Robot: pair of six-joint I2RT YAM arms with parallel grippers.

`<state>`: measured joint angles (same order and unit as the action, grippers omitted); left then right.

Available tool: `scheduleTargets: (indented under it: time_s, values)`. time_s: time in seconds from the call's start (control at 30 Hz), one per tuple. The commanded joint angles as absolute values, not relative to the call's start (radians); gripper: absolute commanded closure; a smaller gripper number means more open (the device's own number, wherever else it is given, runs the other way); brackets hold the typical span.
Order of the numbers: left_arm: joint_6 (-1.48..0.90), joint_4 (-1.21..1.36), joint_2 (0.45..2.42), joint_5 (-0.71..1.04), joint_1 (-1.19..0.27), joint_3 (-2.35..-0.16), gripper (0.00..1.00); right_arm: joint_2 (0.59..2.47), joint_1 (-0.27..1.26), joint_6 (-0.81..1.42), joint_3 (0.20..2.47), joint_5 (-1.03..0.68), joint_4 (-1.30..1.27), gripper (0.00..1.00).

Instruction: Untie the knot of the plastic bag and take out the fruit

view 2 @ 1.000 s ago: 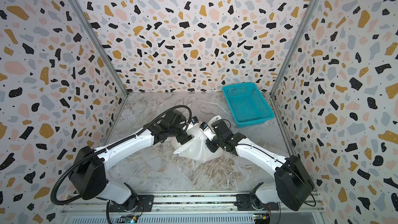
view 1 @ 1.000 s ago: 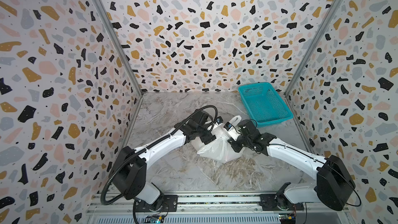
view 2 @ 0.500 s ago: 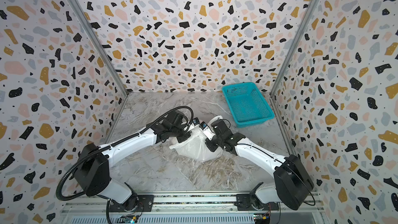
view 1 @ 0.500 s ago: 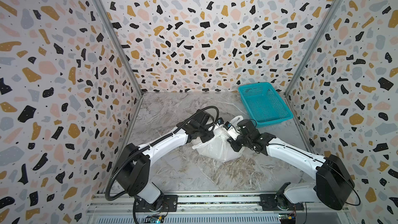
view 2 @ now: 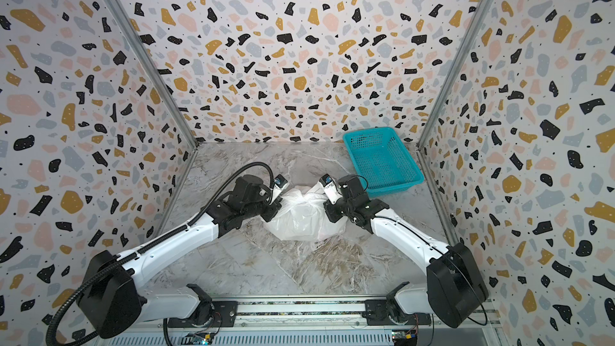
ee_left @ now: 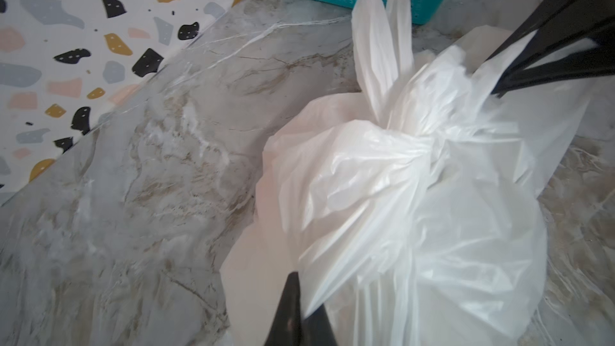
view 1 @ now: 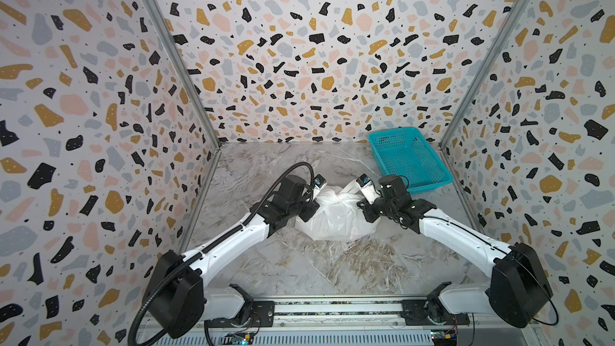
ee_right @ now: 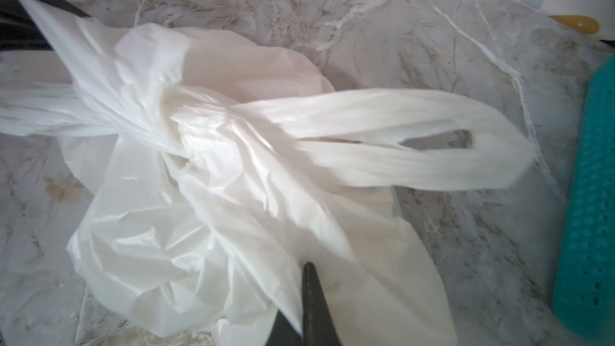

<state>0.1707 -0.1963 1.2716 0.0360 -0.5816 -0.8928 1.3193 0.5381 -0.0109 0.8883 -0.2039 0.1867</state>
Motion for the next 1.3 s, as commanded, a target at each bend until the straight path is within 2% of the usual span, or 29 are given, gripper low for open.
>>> scheduleTargets:
  time_s: [0.0, 0.2, 0.3, 0.37, 0.43, 0.57, 0.6, 0.8, 0.97, 1.03, 1.1, 1.2, 1.27]
  values:
    - [0.050, -0.126, 1.210, -0.053, -0.546, -0.841, 1.00, 1.262, 0.468, 0.097, 0.845, -0.198, 0.210, 1.00]
    - [-0.024, -0.095, 1.128, -0.071, -0.503, -0.756, 1.00, 1.233, 0.347, 0.174, 0.794, -0.259, 0.222, 1.00]
    - [-0.021, -0.083, 1.125, -0.019, -0.502, -0.749, 1.00, 1.237, 0.331, 0.154, 0.807, -0.290, 0.241, 1.00]
    - [-0.008, -0.079, 1.129, 0.020, -0.505, -0.759, 1.00, 1.232, 0.334, 0.127, 0.831, -0.317, 0.260, 0.83]
    - [0.006, -0.068, 1.126, 0.028, -0.519, -0.770, 1.00, 1.211, 0.345, 0.103, 0.860, -0.321, 0.276, 0.58]
    - [0.045, -0.061, 1.111, 0.038, -0.543, -0.799, 1.00, 1.159, 0.419, 0.035, 0.923, -0.251, 0.308, 0.33]
    - [0.052, -0.064, 1.109, 0.040, -0.547, -0.808, 1.00, 1.154, 0.447, 0.014, 0.937, -0.229, 0.313, 0.29]
    - [0.085, -0.078, 1.104, 0.040, -0.552, -0.828, 1.00, 1.204, 0.567, -0.070, 0.990, -0.074, 0.291, 0.22]
    - [0.097, -0.080, 1.101, 0.052, -0.552, -0.828, 1.00, 1.309, 0.578, -0.108, 1.046, -0.019, 0.225, 0.21]
    - [0.102, -0.078, 1.102, 0.052, -0.552, -0.824, 1.00, 1.349, 0.578, -0.124, 1.068, 0.002, 0.197, 0.25]
    - [0.103, -0.075, 1.101, 0.052, -0.552, -0.817, 1.00, 1.384, 0.577, -0.142, 1.089, 0.006, 0.170, 0.35]
    - [0.104, -0.075, 1.098, 0.044, -0.552, -0.812, 1.00, 1.409, 0.569, -0.155, 1.117, -0.003, 0.172, 0.64]
    - [0.106, -0.078, 1.095, 0.027, -0.553, -0.806, 1.00, 1.404, 0.554, -0.156, 1.128, -0.031, 0.185, 0.76]
